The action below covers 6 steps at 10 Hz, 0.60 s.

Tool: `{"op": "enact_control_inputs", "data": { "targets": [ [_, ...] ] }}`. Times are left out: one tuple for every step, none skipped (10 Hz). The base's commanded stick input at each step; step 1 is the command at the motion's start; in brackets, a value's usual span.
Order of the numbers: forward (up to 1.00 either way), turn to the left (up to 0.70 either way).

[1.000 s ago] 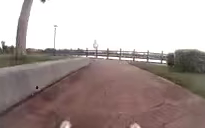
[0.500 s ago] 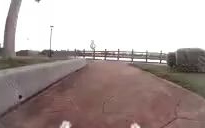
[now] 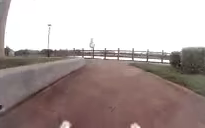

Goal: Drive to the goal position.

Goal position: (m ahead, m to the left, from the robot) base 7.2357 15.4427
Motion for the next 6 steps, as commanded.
{"op": "enact_control_inputs", "data": {
  "targets": [
    [0.70, 0.00],
    [0.70, 0.00],
    [0.70, 0.00],
    [0.70, 0.00],
    [0.70, 0.00],
    [0.70, 0.00]
  ]
}}
